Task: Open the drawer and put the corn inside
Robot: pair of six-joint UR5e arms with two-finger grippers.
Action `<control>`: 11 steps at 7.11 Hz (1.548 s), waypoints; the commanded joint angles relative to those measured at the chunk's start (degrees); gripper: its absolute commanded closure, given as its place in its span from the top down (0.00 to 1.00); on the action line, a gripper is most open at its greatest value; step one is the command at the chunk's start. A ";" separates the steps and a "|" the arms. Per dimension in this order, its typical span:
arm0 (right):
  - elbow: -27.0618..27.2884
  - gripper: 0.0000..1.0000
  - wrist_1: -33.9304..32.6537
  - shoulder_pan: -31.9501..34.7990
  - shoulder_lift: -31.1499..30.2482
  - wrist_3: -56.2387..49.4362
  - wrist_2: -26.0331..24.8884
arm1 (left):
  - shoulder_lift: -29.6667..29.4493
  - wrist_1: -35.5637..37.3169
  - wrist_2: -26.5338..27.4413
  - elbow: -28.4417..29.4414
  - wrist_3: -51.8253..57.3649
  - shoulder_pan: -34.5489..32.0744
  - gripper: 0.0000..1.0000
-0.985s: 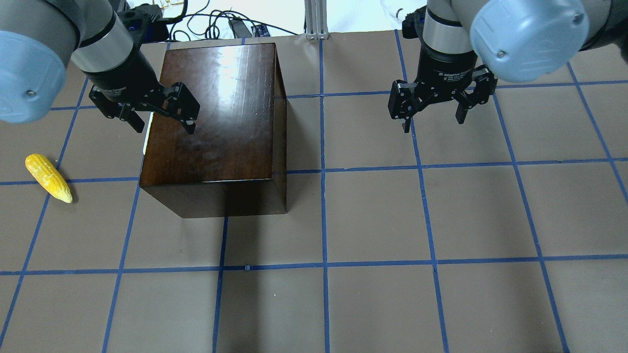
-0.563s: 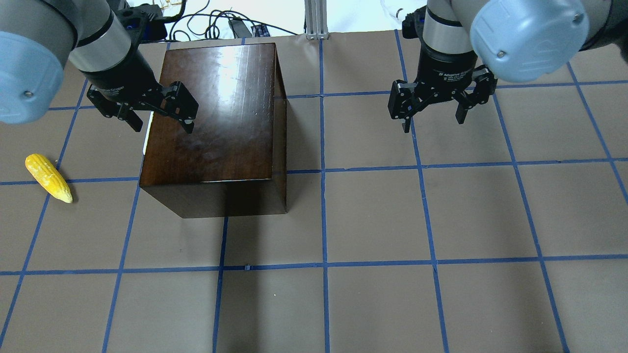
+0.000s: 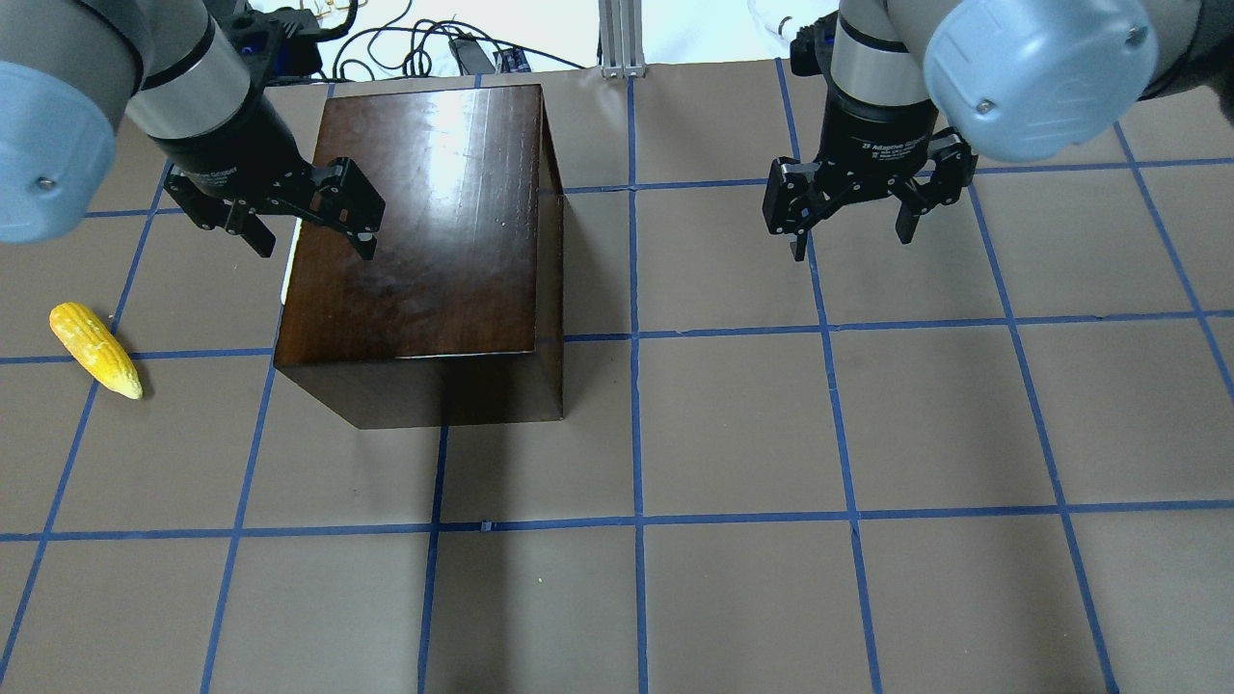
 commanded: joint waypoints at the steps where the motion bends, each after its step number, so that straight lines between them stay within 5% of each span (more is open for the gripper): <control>1: 0.00 1.00 0.00 0.00 0.00 0.00 0.02 | 0.03 0.07 -0.07 -0.09 0.04 -0.01 1.00; 5: 0.00 1.00 0.00 0.00 0.00 0.00 0.02 | -0.32 0.86 -0.07 0.26 -0.22 0.43 1.00; 11: 0.00 1.00 0.00 0.00 0.00 0.00 -0.06 | -3.21 1.65 -1.48 4.47 6.59 13.42 1.00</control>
